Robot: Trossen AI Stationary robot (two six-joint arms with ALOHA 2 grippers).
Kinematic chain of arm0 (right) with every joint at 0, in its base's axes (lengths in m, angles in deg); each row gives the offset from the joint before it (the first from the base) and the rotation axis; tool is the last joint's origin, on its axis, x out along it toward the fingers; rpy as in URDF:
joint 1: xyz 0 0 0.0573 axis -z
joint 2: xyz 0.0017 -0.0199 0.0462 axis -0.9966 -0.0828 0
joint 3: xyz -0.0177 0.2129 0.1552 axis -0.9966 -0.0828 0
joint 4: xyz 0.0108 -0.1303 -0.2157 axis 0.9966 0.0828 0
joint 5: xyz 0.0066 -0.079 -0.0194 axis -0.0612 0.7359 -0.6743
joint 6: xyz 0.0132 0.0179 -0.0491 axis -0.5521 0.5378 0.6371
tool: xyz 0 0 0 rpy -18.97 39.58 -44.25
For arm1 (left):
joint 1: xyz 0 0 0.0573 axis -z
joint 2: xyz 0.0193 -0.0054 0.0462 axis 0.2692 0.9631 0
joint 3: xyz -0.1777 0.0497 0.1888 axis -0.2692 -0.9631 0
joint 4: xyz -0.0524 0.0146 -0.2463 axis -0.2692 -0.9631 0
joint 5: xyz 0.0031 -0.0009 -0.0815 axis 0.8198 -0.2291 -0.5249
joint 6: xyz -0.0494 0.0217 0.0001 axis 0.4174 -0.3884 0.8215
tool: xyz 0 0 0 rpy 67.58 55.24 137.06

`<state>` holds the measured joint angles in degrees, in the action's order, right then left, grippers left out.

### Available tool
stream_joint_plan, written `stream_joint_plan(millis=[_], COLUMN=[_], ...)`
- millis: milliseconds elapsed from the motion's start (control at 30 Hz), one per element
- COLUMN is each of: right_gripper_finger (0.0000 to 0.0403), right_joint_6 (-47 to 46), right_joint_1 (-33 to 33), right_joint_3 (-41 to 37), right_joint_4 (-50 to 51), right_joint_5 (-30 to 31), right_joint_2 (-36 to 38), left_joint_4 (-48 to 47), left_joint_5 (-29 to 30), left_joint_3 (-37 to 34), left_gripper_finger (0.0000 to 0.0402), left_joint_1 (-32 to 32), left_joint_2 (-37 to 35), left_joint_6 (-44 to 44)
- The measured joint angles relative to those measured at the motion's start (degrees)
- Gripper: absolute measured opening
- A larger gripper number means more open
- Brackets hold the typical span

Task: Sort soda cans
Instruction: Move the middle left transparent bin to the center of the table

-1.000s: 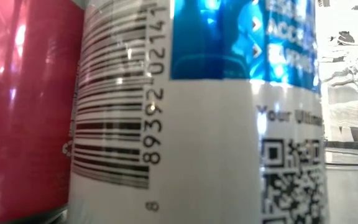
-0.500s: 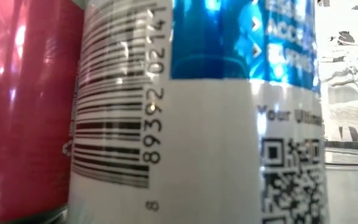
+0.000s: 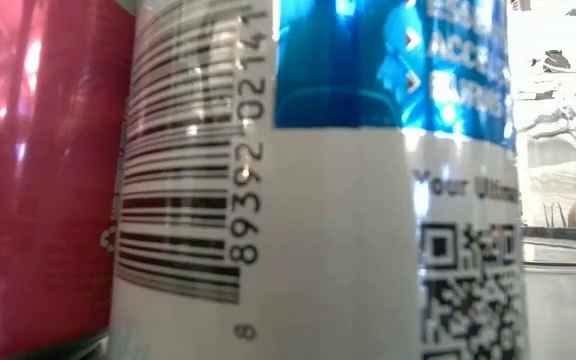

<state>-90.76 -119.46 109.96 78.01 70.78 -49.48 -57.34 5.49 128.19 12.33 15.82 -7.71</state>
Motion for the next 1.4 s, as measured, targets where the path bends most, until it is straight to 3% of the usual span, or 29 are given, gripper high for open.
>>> stream_joint_plan(millis=[333,533,867,1033,1400], right_gripper_finger=[0.0123,0.0123,0.0123,0.0123,0.0123], right_joint_6=[-2.65,-6.03,-6.03,-6.03,-6.03], right_joint_1=[0.11,0.11,0.13,0.11,0.02], right_joint_3=[0.0,0.0,0.0,0.0,0.0], right_joint_4=[-0.04,-0.04,-0.09,-0.35,-0.44], right_joint_5=[0.17,0.17,0.11,0.05,0.02], right_joint_2=[0.0,0.0,0.0,0.0,0.0], left_joint_4=[-11.16,-16.15,-16.25,-9.97,4.63], left_joint_5=[-1.22,-4.53,-9.66,-12.78,-13.09], left_joint_3=[0.0,0.0,-2.15,-8.26,-21.17], left_gripper_finger=[0.0383,0.0383,0.0384,0.0383,0.0383], left_joint_1=[17.11,21.5,19.08,18.6,16.65], left_joint_2=[-0.03,1.01,1.17,1.21,1.04], left_joint_6=[32.84,47.59,50.01,50.02,50.03])
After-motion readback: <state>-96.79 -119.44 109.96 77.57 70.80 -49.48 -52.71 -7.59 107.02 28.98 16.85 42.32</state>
